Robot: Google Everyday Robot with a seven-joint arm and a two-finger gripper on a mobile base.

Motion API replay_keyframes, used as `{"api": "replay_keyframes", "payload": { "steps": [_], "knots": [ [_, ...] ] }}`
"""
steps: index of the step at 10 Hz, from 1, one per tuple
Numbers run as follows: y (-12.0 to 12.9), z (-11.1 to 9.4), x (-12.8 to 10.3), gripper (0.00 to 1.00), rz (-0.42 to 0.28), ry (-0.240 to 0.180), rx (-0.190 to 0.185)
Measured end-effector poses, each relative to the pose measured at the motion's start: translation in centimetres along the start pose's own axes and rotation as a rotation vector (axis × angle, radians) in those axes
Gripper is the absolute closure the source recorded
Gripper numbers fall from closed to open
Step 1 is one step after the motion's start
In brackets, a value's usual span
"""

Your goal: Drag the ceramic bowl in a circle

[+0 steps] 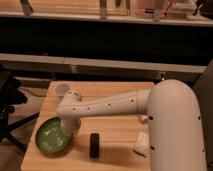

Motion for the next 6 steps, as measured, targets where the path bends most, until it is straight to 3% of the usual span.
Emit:
{"api": "replay_keyframes", "payload": {
  "steps": [3, 6],
  "knots": [
    [-0.8, -0.2, 1.9, 1.00, 0.027, 0.011, 0.016],
    [1.1, -1.1, 4.0, 1.00, 0.077, 0.025, 0.039]
  ]
}}
